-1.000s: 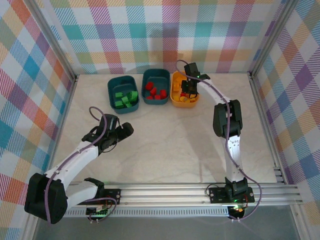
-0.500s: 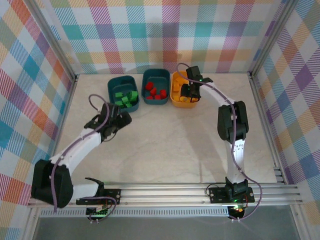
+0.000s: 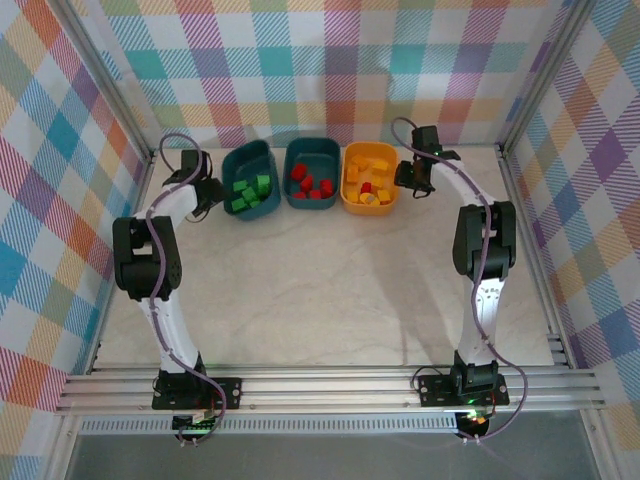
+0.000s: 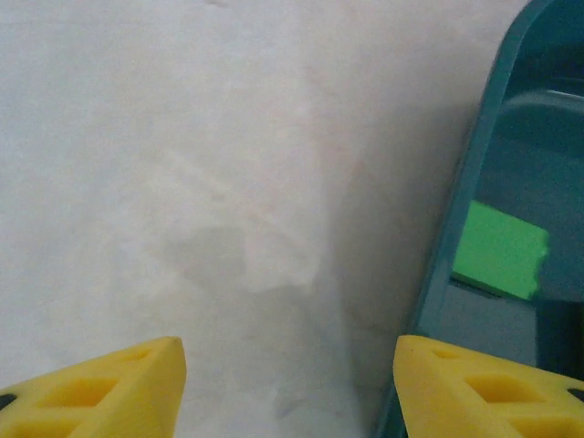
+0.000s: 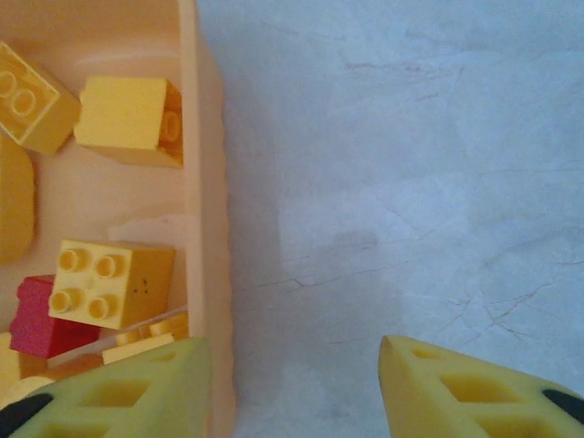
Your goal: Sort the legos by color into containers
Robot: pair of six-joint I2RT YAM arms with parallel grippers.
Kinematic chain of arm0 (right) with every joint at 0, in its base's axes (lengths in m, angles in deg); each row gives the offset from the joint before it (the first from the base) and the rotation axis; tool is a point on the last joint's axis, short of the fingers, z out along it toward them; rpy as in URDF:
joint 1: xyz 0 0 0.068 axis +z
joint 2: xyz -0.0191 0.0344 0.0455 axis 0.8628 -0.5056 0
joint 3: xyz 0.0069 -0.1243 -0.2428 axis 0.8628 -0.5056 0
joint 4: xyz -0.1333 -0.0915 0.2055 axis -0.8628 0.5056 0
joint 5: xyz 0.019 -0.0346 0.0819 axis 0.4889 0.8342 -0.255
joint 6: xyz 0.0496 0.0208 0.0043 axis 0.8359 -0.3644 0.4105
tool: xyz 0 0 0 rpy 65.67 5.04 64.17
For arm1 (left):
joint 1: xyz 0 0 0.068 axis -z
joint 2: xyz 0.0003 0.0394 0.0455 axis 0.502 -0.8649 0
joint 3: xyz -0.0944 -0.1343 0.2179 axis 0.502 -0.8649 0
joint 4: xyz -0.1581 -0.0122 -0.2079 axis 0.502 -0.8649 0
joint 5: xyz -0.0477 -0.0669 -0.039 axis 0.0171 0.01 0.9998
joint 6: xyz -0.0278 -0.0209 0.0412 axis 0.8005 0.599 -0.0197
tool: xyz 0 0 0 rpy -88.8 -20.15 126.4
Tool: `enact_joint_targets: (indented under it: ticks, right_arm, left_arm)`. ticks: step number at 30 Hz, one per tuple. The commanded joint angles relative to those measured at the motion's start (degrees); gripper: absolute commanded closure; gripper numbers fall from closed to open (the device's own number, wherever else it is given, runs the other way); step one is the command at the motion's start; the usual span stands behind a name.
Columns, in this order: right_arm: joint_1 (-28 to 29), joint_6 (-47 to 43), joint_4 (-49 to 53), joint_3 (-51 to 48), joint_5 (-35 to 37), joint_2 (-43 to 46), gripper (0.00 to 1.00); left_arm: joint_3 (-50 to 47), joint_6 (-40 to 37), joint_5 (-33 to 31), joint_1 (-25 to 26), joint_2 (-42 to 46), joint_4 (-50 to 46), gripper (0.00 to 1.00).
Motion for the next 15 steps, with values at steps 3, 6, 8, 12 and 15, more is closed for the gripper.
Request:
enact_joint_targets:
  ticks: [3,6,8,12,15]
  right_arm:
    - [0.6,-2.0,1.7,2.6,-5.0,-3.9,0.52]
    - [0.6,-1.9,2.2,4.2,-5.7,-5.7,0.55]
    - [0.6,-1.9,2.5,5.0,-5.9,-6.4,0.57]
    - [0.6,-1.4,2.0,5.3,-6.7,-6.6,0.58]
    - [0.6,-0.9,2.3,6.4,-7.7,-7.1,0.61]
  left_arm:
    - [7.2,-7.7,4.9,0.8,-5.9,-4.2,0.45]
    - [11.1,-8.9,4.6,0.8,-8.8,-6.6,0.50]
    - [11.8,-9.3,3.5,0.8,-8.9,-7.2,0.51]
    - [10.5,-8.9,5.5,0.8,-6.1,-6.0,0.48]
    - [9.5,-7.7,9.3,0.9,-4.8,-4.7,0.47]
